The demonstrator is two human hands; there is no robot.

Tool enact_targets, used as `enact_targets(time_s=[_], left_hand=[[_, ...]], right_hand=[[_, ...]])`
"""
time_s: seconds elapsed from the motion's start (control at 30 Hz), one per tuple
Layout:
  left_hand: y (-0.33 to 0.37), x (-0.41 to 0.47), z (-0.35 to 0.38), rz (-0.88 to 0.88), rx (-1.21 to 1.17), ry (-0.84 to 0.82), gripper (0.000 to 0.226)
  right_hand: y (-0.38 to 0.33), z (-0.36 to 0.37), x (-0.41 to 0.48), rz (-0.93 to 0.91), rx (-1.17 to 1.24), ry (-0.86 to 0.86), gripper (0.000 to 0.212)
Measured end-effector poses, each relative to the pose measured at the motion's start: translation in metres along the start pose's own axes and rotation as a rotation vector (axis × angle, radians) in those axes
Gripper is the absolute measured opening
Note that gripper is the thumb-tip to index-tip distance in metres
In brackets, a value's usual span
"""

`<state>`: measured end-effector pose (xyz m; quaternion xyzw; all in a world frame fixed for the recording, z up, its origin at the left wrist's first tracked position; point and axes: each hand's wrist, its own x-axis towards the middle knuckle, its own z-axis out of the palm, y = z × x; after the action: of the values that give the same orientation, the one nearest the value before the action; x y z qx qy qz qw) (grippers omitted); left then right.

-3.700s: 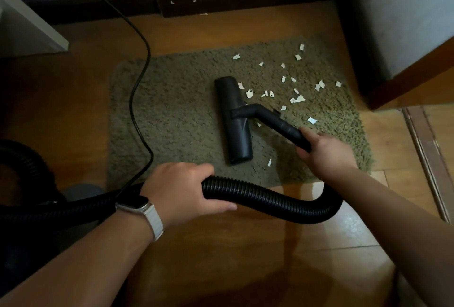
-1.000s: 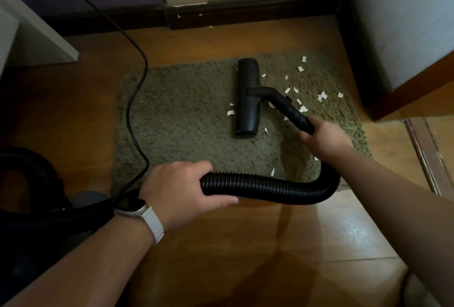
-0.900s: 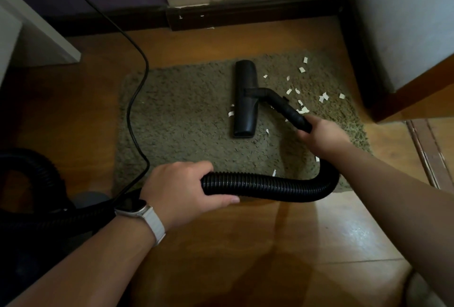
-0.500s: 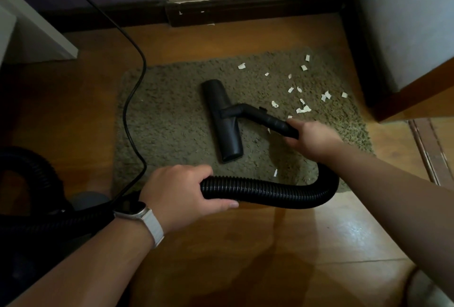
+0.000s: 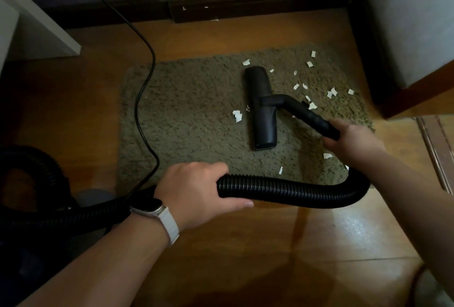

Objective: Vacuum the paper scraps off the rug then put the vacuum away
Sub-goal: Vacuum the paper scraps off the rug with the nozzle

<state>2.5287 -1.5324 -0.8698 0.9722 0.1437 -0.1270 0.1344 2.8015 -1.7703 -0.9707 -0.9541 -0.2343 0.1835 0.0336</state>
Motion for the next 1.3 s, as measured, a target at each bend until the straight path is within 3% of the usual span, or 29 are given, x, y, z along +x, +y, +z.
enact_targets(time_s=[0.17,0.5,0.7,1.0,1.13,1.3], left_hand=[[-0.004,-0.004,-0.001,0.01,-0.009,0.006,0.074],[-0.013,-0.011,-0.004,-0.038,-0.046,-0.014,0.077],[-0.011,-0.007,-0.004,-0.047,-0.066,0.019,0.074],[0.002,-0.002,-0.004,-0.027,-0.081,0.022,0.075],[-0.001,-0.006,-0.005,-0.018,-0.054,0.02,0.073],[-0.007,-0.012,-0.007,-0.028,-0.044,0.036,0.071]], right_hand=[[-0.019,0.009,-0.004,-0.093,0.025,0.058,0.028],[-0.084,-0.01,0.014,-0.367,-0.213,0.032,0.028],[-0.061,-0.026,0.021,-0.26,-0.308,0.05,0.033],[-0.017,-0.029,0.015,-0.123,-0.264,0.09,0.04],[-0.025,-0.015,0.006,-0.131,-0.156,0.087,0.027],[-0.049,-0.003,0.002,-0.195,-0.094,0.091,0.031]])
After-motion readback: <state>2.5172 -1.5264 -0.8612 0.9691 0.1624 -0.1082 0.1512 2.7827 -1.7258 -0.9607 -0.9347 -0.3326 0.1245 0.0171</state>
